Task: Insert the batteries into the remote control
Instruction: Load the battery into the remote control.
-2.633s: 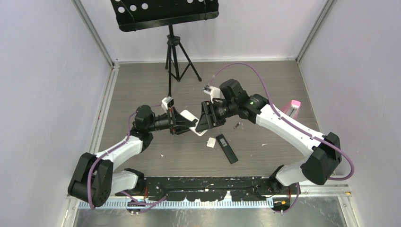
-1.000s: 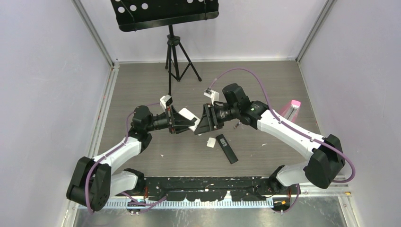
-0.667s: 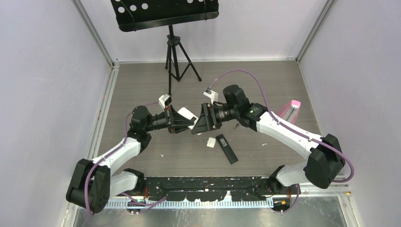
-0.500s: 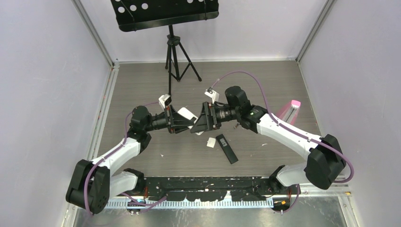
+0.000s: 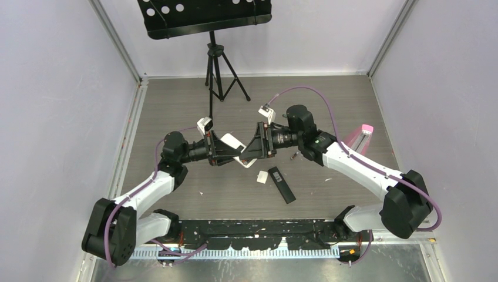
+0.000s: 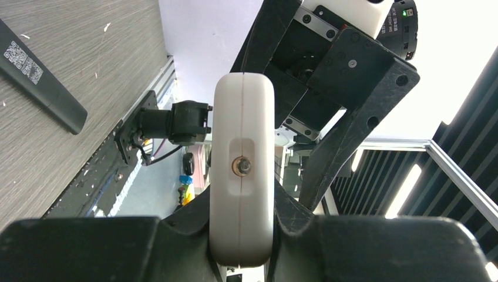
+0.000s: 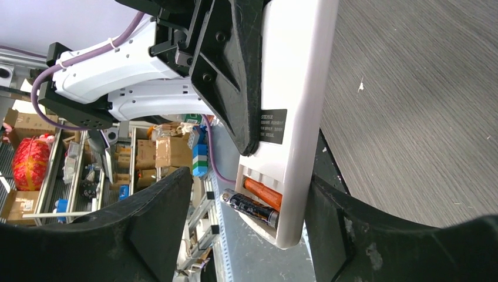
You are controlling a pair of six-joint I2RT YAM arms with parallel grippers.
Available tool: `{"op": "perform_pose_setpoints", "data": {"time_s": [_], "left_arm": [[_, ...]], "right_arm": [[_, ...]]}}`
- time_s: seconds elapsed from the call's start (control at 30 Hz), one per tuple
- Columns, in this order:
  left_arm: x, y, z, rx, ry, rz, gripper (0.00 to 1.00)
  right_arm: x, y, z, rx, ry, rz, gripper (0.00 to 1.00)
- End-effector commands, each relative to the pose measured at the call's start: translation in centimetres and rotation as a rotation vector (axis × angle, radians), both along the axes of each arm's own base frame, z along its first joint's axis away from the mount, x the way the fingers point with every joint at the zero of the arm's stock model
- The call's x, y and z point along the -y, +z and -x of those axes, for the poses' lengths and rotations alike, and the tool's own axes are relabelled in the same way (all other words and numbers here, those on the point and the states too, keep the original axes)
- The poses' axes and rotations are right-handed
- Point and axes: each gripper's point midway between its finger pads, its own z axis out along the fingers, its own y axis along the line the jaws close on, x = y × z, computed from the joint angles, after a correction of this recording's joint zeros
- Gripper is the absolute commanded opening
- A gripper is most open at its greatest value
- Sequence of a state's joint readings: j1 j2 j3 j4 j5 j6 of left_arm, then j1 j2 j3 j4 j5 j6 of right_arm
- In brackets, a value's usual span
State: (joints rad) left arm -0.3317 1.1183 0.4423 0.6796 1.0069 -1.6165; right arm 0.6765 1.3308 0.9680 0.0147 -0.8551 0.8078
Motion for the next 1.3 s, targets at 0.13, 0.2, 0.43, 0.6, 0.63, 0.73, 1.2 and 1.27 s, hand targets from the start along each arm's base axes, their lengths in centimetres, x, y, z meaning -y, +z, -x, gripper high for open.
{"op": "perform_pose_setpoints", "data": {"time_s": [0.13,0.2,0.43,0.6,0.63,0.73,1.2,1.27], "left_arm": [[0.0,0.9,0.2,0.055,-0.013,0.013,0.00],[0.0,1.0,0.2,0.053,-0.015,0.013,0.00],[0.0,1.0,0.2,0.051,-0.016,0.012,0.00],[0.0,1.0,0.3,0.053,-0.017,0.011,0.00],[0.0,1.0,0.4,0.054,-0.019,0.011,0.00],[0.0,1.2,0.5,0.059,-0.023,0.014,0.00],[-0.6,2.0,0.9,0.104,-0.016,0.013,0.00],[-0.6,1.9,0.9,0.117,-0.009,0.009,0.00]], "right_arm": [[0.5,1.2,1.1,0.081,0.074,-0.041,0.73],[0.6,0.9,1.2,0.086,0.083,-0.028,0.72],[0.5,-0.1,1.0,0.070,0.085,0.013,0.57],[0.3,-0.1,0.6,0.064,0.074,0.016,0.47],[0.3,-0.2,0.6,0.055,0.072,0.017,0.45],[0.2,-0.5,0.7,0.040,0.075,0.012,0.40],[0.1,1.6,-0.1,0.017,0.027,-0.123,0.82],[0.2,2.1,-0.2,0.011,0.012,-0.145,0.81]]}}
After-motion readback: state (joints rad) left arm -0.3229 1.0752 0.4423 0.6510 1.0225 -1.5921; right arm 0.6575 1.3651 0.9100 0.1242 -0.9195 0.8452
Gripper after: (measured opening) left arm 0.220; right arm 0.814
